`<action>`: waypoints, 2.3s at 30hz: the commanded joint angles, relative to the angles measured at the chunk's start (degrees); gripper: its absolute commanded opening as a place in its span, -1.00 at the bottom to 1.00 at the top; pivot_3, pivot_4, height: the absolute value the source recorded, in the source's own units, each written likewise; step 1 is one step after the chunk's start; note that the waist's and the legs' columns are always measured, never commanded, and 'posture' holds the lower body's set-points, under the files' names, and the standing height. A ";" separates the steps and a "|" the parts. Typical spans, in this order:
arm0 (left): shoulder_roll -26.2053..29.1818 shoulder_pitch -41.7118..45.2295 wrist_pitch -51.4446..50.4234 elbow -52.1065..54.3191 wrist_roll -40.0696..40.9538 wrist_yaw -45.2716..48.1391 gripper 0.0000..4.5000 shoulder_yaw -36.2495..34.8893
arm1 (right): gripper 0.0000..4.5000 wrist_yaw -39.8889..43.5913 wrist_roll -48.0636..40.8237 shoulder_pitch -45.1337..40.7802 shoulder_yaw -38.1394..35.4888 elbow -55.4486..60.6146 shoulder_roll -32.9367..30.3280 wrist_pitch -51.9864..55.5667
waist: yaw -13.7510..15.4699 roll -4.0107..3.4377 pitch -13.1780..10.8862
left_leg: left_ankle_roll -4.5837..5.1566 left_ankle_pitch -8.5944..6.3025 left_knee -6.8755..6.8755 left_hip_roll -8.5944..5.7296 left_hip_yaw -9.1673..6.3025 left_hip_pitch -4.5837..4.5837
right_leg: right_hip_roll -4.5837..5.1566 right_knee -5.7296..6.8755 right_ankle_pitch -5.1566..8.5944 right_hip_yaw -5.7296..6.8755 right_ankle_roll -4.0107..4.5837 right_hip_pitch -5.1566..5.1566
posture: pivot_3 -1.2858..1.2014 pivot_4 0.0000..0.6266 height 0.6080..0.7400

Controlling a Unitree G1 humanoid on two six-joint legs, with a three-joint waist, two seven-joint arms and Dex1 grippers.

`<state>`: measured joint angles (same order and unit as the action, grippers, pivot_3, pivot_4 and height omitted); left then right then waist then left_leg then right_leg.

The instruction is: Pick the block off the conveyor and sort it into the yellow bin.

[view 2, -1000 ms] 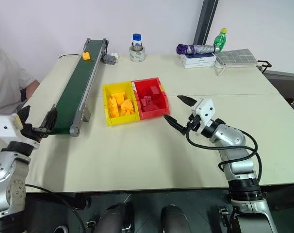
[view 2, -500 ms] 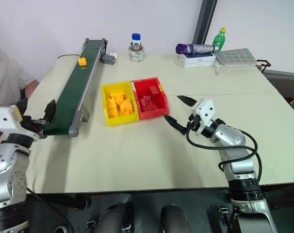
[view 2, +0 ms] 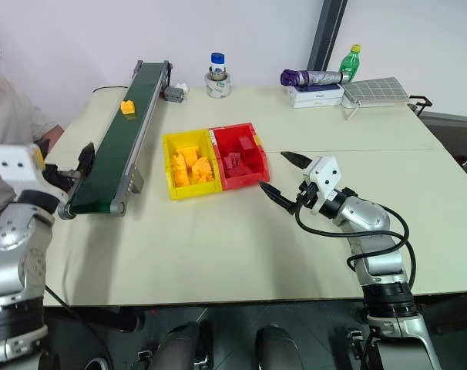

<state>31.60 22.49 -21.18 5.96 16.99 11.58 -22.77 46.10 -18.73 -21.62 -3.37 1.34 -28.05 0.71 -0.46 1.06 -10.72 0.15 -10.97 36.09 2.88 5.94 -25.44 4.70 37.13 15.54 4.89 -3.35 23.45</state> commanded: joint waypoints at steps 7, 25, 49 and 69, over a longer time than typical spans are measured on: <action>4.45 15.34 -6.35 -17.26 -5.44 3.37 0.98 8.96 | 1.00 -1.00 0.51 -0.46 -0.37 1.46 0.26 -1.43 | -0.11 0.01 -0.01 | 0.16 0.09 -0.04 0.00 0.05 -0.03 | -0.08 0.01 -0.11 0.01 -0.26 0.04 | 0.03 -0.52 1.00; 0.58 31.67 4.37 -47.33 -7.97 1.85 0.98 9.49 | 1.00 -2.42 0.45 1.92 -0.79 4.19 -0.51 -0.58 | -0.16 0.05 -0.02 | 0.18 0.11 0.06 0.00 0.09 -0.02 | -0.14 0.08 -0.17 0.02 -0.41 0.02 | 0.03 -0.52 1.00; -6.05 25.61 3.10 -25.70 1.87 14.41 -0.45 10.77 | 1.00 -2.46 0.56 2.43 -0.76 4.18 -0.73 -0.76 | 0.11 0.06 -0.03 | 0.19 0.12 0.13 -0.04 0.08 -0.02 | -0.13 0.12 -0.19 0.02 -0.45 -0.05 | 0.03 -0.52 1.00; -10.17 21.72 -2.81 -17.40 3.12 17.22 0.98 14.79 | 1.00 -2.44 0.67 2.12 -0.86 4.42 -1.31 -0.56 | -0.07 0.05 -0.03 | 0.24 0.22 0.15 -0.05 0.07 0.05 | -0.17 0.21 -0.22 -0.03 -0.44 -0.06 | 0.03 -0.52 1.00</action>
<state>20.12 42.77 -23.65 -13.94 18.97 27.55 -6.95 43.69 -18.11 -18.73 -3.12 3.30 -28.39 0.78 -0.53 1.12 -10.75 0.39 -10.75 36.24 2.84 6.01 -25.39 4.52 37.34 15.31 4.86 -3.79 23.39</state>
